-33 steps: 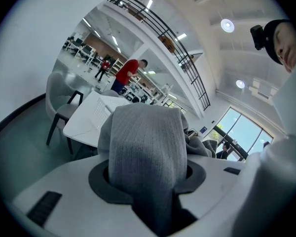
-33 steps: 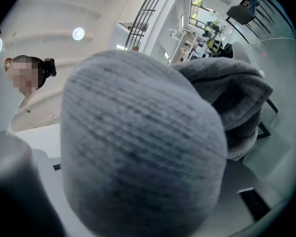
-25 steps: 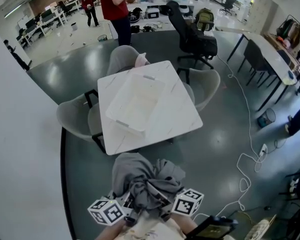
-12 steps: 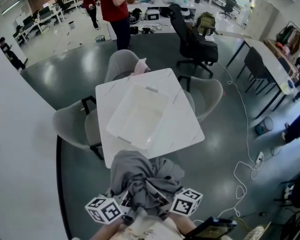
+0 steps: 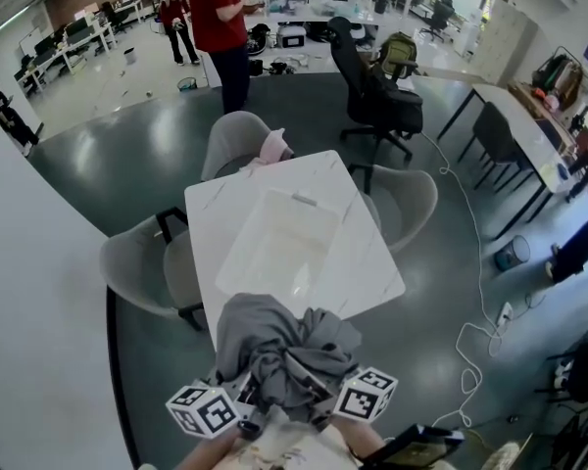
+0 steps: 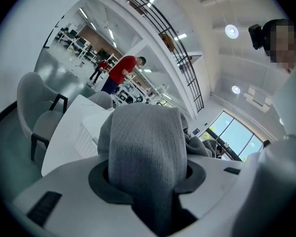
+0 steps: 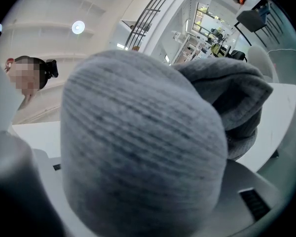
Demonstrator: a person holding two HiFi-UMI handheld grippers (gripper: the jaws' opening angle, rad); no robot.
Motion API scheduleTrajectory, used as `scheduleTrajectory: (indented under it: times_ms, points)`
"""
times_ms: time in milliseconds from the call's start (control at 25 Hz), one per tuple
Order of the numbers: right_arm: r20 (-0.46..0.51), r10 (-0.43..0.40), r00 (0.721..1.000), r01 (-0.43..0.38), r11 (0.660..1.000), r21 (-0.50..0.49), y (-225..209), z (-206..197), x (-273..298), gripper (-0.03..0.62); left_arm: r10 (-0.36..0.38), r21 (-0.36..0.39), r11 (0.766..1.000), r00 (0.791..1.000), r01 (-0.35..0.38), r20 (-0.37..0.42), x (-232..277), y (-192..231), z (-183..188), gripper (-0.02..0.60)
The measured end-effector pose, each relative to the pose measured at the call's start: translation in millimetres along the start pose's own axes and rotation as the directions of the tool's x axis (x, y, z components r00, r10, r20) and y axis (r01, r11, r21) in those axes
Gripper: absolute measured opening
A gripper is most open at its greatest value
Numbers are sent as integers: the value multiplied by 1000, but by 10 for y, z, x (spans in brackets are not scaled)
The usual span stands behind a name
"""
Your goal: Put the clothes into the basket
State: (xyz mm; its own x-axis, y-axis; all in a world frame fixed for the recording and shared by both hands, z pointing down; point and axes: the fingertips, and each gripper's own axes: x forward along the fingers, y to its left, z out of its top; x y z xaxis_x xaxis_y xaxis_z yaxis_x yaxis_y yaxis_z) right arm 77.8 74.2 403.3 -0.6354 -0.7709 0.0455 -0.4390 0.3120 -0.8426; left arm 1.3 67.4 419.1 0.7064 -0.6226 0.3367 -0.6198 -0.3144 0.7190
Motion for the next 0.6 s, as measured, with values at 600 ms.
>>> scheduleTrajectory:
  times_ms: [600]
  points:
    - [58,-33,998,36,999,-38,-13,27,1000,244,-94,29,995,995,95,-26,129,667,790,187]
